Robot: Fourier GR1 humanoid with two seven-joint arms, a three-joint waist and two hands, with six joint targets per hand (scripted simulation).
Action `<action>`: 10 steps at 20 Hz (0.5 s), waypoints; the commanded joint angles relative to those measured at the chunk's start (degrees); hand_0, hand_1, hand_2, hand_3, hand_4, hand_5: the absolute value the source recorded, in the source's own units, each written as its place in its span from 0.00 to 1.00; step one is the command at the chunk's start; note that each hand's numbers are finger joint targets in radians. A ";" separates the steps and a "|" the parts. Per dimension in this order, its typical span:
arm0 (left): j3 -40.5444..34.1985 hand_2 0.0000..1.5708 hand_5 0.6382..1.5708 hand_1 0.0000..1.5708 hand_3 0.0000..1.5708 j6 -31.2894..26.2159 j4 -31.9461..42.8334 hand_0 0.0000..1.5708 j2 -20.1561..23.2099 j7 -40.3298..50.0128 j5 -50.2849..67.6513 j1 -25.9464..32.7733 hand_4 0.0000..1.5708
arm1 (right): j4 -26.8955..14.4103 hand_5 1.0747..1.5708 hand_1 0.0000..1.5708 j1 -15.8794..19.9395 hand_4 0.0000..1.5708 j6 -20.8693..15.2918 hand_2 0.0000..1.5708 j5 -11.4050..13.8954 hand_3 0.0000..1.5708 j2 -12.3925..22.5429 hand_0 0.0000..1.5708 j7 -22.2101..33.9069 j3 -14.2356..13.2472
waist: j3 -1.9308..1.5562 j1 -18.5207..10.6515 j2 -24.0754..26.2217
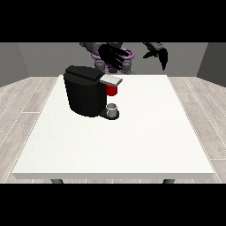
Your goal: Insert the coffee pod into the coffee machine and close the lid
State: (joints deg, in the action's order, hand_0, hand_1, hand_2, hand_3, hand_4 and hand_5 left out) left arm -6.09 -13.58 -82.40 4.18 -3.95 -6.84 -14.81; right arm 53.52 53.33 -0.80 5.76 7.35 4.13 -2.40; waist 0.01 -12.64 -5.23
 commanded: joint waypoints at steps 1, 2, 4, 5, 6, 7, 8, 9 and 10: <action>0.28 0.00 1.00 0.00 0.00 0.43 -1.41 0.00 0.21 2.45 0.17 -2.64 0.23 | -1.42 1.00 0.00 4.82 0.06 -0.08 0.00 2.20 0.00 1.02 0.00 0.05 0.64 | 0.00 -1.12 -1.35; -0.33 0.00 1.00 0.00 0.00 -0.69 -0.27 0.00 0.80 0.57 0.90 -0.51 0.24 | -1.60 1.00 0.00 5.76 0.05 -0.35 0.00 2.74 0.00 0.76 0.00 2.46 1.09 | 0.01 -1.71 -0.80; -2.09 0.00 1.00 0.00 0.00 0.22 2.07 0.00 1.59 -0.24 1.10 -1.65 0.21 | -0.57 1.00 0.00 5.61 0.14 -2.36 0.00 4.79 0.00 -2.77 0.00 2.10 3.75 | 0.02 0.00 -0.85; -0.02 0.00 1.00 0.00 0.00 0.65 0.45 0.00 0.34 -1.37 0.00 -1.96 0.21 | -1.80 1.00 0.00 9.54 0.19 0.02 0.00 3.69 0.00 1.07 0.00 2.34 1.25 | 0.01 -1.32 -2.54; -0.12 0.00 1.00 0.00 0.00 -1.94 -0.36 0.00 1.27 -1.05 1.68 -0.18 0.21 | -2.16 1.00 0.00 7.77 0.17 -4.22 0.00 5.04 0.00 -1.70 0.00 1.73 1.77 | 0.01 -2.86 -1.32; 1.16 0.00 1.00 0.00 0.00 0.69 -0.22 0.00 0.48 -2.73 -1.26 -2.45 0.23 | -3.20 1.00 0.00 12.49 0.17 -3.29 0.00 5.57 0.00 0.70 0.00 2.72 1.08 | 0.02 -3.73 -4.94; 2.04 0.00 1.00 0.00 0.00 0.53 -1.50 0.00 -1.27 -1.64 -0.05 -1.64 0.25 | -4.15 1.00 0.00 11.83 0.15 -1.86 0.00 4.50 0.00 1.50 0.00 1.02 -0.07 | 0.01 -3.97 -4.92; 1.53 0.00 1.00 0.00 0.00 0.43 -2.05 0.00 -0.26 -0.88 -0.13 -2.04 0.25 | -4.73 1.00 0.00 13.48 0.10 -2.01 0.00 4.54 0.00 1.93 0.00 2.71 -0.57 | 0.01 -4.67 -4.16; 0.39 0.00 1.00 0.00 0.00 -2.76 -1.68 0.00 1.87 -3.11 1.66 1.05 0.24 | -4.45 1.00 0.00 10.91 0.06 -2.33 0.00 4.28 0.00 0.80 0.00 1.22 -0.36 | 0.01 -5.16 -3.53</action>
State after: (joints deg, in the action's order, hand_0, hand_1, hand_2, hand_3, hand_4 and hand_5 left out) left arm -5.47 -14.12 -83.26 4.71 -5.45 -6.41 -15.75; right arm 50.35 63.06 -2.79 9.83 7.97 5.82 -1.96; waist 0.03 -16.01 -8.37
